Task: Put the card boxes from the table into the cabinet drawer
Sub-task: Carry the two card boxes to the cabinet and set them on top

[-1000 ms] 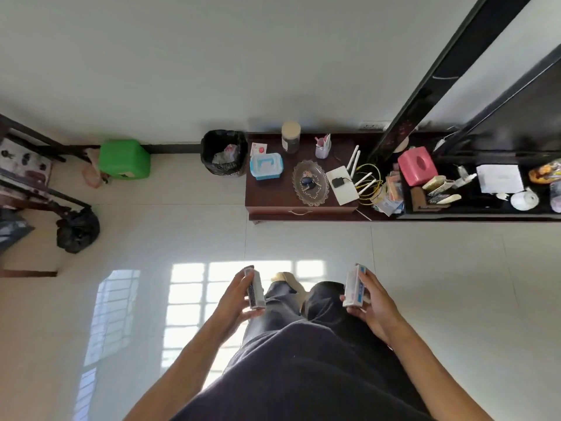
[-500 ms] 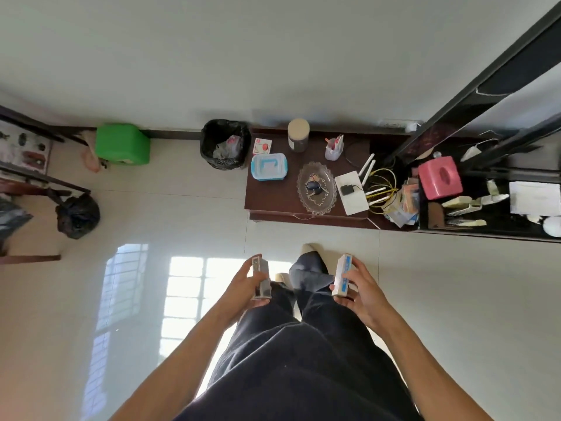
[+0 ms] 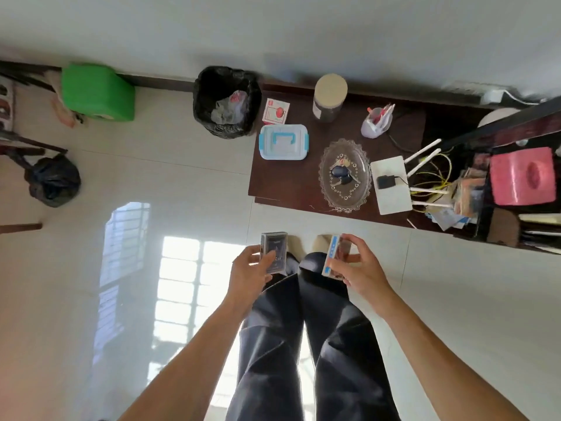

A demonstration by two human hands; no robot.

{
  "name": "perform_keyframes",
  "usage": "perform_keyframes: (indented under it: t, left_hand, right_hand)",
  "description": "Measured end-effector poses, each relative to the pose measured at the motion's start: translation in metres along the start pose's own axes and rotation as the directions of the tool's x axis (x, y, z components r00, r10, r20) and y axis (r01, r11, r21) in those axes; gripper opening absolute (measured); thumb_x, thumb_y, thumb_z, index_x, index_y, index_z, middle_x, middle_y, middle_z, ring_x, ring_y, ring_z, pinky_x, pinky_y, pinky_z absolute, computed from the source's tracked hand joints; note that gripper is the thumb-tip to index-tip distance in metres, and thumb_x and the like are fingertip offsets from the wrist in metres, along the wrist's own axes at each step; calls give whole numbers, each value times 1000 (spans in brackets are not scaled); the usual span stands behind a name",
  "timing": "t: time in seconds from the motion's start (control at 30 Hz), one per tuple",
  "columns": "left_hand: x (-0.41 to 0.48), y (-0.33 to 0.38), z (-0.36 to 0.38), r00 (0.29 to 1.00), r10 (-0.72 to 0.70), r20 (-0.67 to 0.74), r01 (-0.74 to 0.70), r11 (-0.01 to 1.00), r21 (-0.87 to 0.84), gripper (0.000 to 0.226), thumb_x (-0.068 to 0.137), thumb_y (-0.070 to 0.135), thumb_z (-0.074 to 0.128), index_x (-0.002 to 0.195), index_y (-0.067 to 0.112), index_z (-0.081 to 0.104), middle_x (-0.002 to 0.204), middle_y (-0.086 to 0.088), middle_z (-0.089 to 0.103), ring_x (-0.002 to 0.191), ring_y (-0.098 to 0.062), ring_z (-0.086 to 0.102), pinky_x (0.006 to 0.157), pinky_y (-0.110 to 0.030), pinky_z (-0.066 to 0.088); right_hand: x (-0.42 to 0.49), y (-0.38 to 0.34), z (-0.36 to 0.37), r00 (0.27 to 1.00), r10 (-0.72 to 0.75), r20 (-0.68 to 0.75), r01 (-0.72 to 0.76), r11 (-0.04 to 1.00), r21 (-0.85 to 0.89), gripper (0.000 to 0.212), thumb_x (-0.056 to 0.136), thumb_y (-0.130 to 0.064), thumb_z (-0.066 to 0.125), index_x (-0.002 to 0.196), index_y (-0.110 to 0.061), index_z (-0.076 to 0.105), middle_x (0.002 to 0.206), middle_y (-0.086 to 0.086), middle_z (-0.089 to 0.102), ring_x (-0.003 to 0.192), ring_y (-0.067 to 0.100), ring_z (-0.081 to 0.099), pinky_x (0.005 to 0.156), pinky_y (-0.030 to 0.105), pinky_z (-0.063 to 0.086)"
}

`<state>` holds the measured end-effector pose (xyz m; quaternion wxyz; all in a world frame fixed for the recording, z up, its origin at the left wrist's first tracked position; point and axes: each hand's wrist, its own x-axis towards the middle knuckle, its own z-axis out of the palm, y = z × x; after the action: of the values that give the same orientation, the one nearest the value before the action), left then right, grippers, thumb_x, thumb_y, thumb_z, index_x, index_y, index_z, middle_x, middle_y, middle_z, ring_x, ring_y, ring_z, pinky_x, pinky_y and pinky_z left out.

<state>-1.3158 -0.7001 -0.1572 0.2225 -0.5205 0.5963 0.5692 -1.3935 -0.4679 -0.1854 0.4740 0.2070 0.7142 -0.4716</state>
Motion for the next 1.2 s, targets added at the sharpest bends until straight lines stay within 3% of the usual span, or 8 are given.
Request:
perform_keyframes:
  t: [0.1,0.23,0.3,0.53,0.67,0.87,1.0,1.2]
  left_hand:
    - [61,4,4,994,60,-87,-53,995,87,24,85,34,71,104,20,68,94,0,74,82,-15,69,79,-35,56]
    - [147,8,12,994,61,-94,-49,991,124,40,84,29,73,119,15,62,100,-4,74,89,-20,70,86,-40,57]
    - [190,8,19,992,58,-108,-42,989,144,42,82,30,75,117,15,59,103,-6,74,92,-22,70,89,-43,57]
    - [313,-6,46,979,131,-155,-93,968,232,36,78,30,79,108,19,63,97,1,70,90,-19,69,84,-42,60]
    - [364,-14,52,971,164,-176,-116,960,255,37,79,32,79,111,19,66,100,2,73,89,-17,70,80,-38,61]
    - [400,-19,59,950,237,-203,-179,947,268,31,79,30,78,108,21,74,92,5,76,81,-12,71,74,-31,61]
    - [408,-22,66,920,285,-268,-190,925,330,28,83,28,75,110,21,75,99,3,77,79,-12,69,62,-18,51]
    - [405,-24,67,918,289,-273,-178,913,368,31,85,31,71,114,19,70,99,4,75,86,-14,68,72,-28,57]
  right_hand:
    - [58,-4,19,997,-65,-37,59,986,-156,58,78,-43,82,124,-55,50,107,-25,63,90,-6,68,70,12,52]
    - [136,-6,41,985,-154,-78,124,945,-302,67,72,-45,80,132,-45,49,119,-6,67,106,16,66,94,36,55]
    - [171,-8,51,978,-185,-102,143,936,-320,70,71,-44,79,134,-41,49,120,-2,65,108,21,65,97,42,55]
    - [287,-10,89,948,-267,-174,156,865,-477,70,78,-37,74,142,-39,44,110,3,46,96,22,51,81,33,43]
    - [333,-15,106,926,-329,-184,148,766,-626,70,82,-34,74,144,-34,42,118,13,52,102,35,59,89,42,53]
    - [375,-19,124,884,-435,-172,172,644,-745,69,84,-32,74,145,-28,42,125,15,47,104,40,59,83,46,53]
    - [385,-15,130,875,-445,-191,146,619,-772,71,84,-34,74,147,-27,42,129,16,45,110,40,55,83,45,51]
    - [374,-8,130,859,-472,-196,183,642,-745,73,93,-37,67,156,-28,32,131,15,44,117,36,50,88,45,51]
